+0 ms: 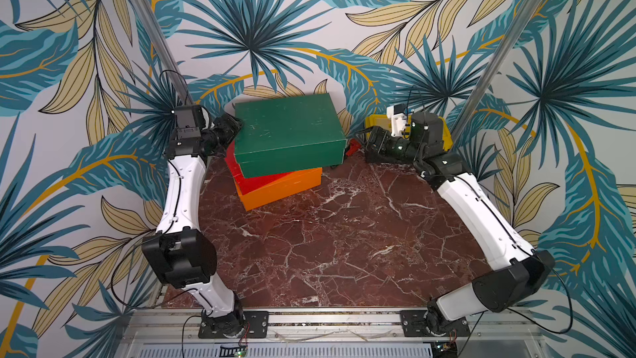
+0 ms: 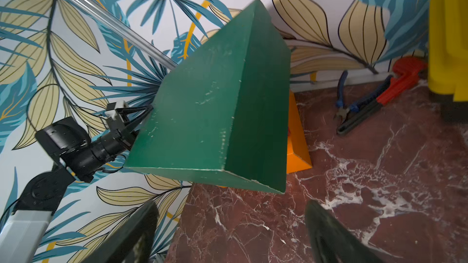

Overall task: Stack the shoeboxes
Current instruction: Place the shoebox at the shoebox, then move the shoebox to the shoebox.

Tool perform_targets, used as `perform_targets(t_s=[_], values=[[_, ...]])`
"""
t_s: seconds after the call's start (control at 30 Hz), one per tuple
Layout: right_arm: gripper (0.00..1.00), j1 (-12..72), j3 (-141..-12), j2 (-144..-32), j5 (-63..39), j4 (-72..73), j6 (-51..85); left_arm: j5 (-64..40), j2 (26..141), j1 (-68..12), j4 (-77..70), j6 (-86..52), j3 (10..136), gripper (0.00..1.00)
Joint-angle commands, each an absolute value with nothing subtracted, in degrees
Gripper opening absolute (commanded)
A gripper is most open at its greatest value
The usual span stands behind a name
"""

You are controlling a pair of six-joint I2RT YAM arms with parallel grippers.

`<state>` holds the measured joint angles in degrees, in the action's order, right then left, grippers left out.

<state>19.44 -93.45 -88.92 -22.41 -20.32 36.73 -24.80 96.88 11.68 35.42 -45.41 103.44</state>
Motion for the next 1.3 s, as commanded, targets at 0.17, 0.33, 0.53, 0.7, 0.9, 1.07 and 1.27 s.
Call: perform_targets(t_s=[0.17, 0.33, 0.53, 0.7, 0.9, 1.07, 1.27], values=[[0.83, 24.0, -98.7, -99.9, -26.7, -14.7, 41.0, -24.1, 96.4, 12.5, 38.8, -44.2, 103.7, 0.83], [0.81, 25.4, -103.7, -104.7, -26.2, -16.0, 41.1, -23.4, 94.2, 12.9, 38.8, -43.8, 103.3, 0.84], [0.80, 27.2, -114.8, -112.8, -26.1, -20.8, 39.1, -23.6, 90.6, 15.7, 38.8, -44.7, 101.2, 0.85], [0.80, 28.4, -125.0, -120.2, -26.3, -25.3, 37.6, -24.2, 86.3, 17.8, 38.8, -44.5, 98.6, 0.88], [0.80, 29.9, -134.3, -126.9, -27.0, -28.8, 36.7, -24.1, 81.2, 20.4, 38.8, -45.0, 95.3, 0.90], [0.80, 31.4, -134.6, -126.6, -27.5, -28.5, 35.2, -25.4, 79.8, 21.9, 38.7, -45.0, 93.8, 0.91], [0.77, 30.4, -122.0, -113.5, -23.0, -27.2, 29.5, -27.7, 79.0, 24.0, 38.7, -45.5, 91.1, 0.92]])
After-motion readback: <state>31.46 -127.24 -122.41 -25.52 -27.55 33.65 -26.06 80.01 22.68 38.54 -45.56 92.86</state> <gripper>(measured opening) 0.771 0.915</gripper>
